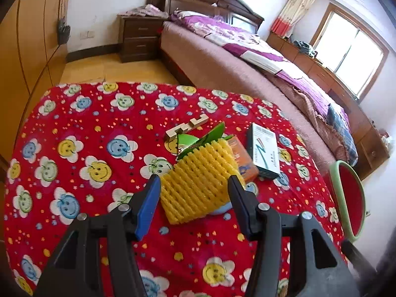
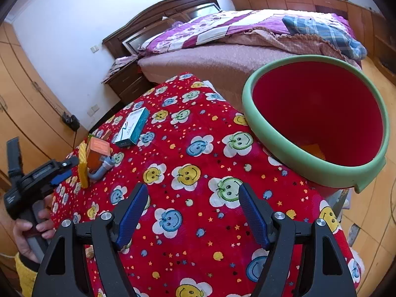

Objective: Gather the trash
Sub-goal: 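Close the left gripper on the yellow foam net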

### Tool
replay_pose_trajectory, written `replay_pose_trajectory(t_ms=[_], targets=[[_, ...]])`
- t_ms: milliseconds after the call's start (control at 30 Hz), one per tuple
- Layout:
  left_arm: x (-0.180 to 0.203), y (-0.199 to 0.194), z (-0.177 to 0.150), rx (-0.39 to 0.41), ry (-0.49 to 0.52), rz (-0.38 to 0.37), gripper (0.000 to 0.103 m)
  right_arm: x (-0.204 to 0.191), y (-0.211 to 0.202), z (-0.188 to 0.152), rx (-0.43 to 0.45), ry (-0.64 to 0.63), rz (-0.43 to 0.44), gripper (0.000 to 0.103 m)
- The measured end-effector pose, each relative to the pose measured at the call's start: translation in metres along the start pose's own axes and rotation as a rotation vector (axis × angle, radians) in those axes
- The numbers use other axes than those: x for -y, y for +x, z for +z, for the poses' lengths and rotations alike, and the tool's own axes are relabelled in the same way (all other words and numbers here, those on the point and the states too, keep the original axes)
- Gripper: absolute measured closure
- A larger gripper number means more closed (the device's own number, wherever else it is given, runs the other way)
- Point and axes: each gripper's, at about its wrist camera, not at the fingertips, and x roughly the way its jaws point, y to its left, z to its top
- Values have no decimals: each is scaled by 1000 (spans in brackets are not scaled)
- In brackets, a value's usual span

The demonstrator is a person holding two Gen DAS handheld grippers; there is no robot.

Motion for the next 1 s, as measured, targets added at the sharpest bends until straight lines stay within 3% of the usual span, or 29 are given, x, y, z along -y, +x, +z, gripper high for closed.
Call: replay_pose_trajectory(t_ms=[233, 567, 867, 933, 1000], targets=[[-13, 0, -2, 10, -59, -11, 47, 0, 4, -1, -13, -13, 18, 27], [-49, 11, -11, -46, -170, 128, 47, -2, 7, -2, -22, -14, 40, 27], [-36, 18, -12, -31, -167, 101, 47, -5, 11, -3, -34, -22, 43, 27], [-28, 21, -14, -26, -132, 101, 50, -6, 12, -4, -36, -25, 44, 27], [-18, 23, -15, -21, -81, 124, 62, -6, 12, -4, -39, -25, 45, 27]])
